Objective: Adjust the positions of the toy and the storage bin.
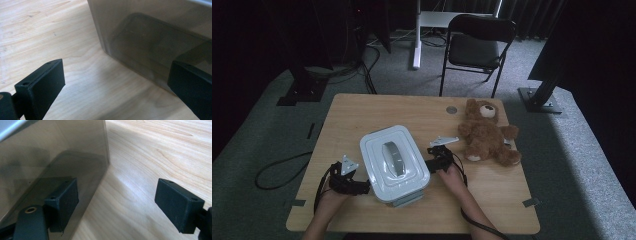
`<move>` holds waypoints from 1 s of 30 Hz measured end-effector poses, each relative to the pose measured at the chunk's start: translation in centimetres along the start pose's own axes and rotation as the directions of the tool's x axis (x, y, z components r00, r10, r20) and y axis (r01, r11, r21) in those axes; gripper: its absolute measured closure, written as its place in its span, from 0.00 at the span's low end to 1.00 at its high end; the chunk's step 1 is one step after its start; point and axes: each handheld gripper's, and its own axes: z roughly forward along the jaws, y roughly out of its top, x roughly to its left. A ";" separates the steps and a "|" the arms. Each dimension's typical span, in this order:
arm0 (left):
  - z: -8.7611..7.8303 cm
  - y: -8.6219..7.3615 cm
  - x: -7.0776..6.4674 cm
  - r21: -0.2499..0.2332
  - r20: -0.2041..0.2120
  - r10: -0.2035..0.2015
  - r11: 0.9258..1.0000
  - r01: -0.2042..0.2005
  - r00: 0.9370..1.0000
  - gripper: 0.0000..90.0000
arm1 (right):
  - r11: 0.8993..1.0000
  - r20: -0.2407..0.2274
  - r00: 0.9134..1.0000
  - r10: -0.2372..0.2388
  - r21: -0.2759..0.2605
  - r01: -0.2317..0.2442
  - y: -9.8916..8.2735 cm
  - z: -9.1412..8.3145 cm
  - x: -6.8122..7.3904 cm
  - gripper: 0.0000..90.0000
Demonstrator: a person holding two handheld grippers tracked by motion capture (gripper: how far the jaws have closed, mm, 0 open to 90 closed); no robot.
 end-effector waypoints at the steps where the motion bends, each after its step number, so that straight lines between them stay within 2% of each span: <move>1: -0.1 -0.1 -0.2 -0.001 0.006 -0.001 1.000 0.001 1.000 0.02 | 1.000 0.001 1.000 -0.003 0.002 0.003 -0.2 -0.2 0.0 0.20; 4: -0.3 -0.4 -0.5 -0.005 0.023 -0.003 1.000 0.003 1.000 0.02 | 1.000 0.003 1.000 -0.013 0.005 0.013 -0.6 -0.8 0.2 0.20; 6: -0.2 -0.8 -0.2 -0.024 0.039 -0.017 1.000 0.018 0.999 0.02 | 1.000 0.013 1.000 -0.021 -0.001 0.021 -0.9 -1.2 0.2 0.13; 7: -0.2 -1.1 -0.1 -0.029 0.046 -0.020 0.999 0.021 0.999 0.02 | 1.000 0.016 1.000 -0.024 -0.012 0.024 -1.1 -1.4 0.2 0.13; 10: -0.1 -1.7 0.1 -0.016 0.063 -0.031 0.999 0.032 0.998 0.02 | 0.998 0.082 0.995 -0.061 -0.014 0.063 -2.0 -2.1 0.4 0.13; 14: -0.6 -2.2 0.6 -0.027 0.084 -0.065 0.997 0.067 0.994 0.02 | 0.998 0.085 0.995 -0.058 -0.008 0.059 -3.5 -2.9 0.4 0.13; 16: -0.8 -2.4 0.9 -0.027 0.072 -0.056 0.998 0.058 0.996 0.02 | 0.998 0.077 0.995 -0.068 -0.002 0.068 -4.2 -3.3 0.5 0.13; 20: -1.2 -2.8 1.2 -0.025 0.074 -0.043 0.999 0.045 0.996 0.02 | 0.994 0.101 0.989 -0.111 0.025 0.109 -5.2 -4.2 0.5 0.13; 23: -1.6 -3.1 1.4 -0.028 0.075 -0.038 0.999 0.040 0.996 0.02 | 0.996 0.106 0.991 -0.084 0.009 0.084 -6.1 -5.3 0.1 0.13; 25: -1.7 -3.3 1.6 -0.033 0.093 -0.036 0.999 0.039 0.995 0.02 | 0.998 0.114 0.991 -0.070 0.004 0.070 -6.7 -6.0 -0.2 0.13; 27: -1.8 -3.4 1.7 -0.003 0.090 -0.046 0.999 0.047 0.995 0.02 | 0.998 0.144 0.987 -0.067 0.001 0.067 -7.2 -6.5 -0.2 0.13; 30: -2.3 -3.4 1.7 0.027 0.070 -0.027 0.999 0.026 0.997 0.02 | 0.998 0.178 0.982 -0.057 0.003 0.057 -8.1 -7.4 -0.5 0.13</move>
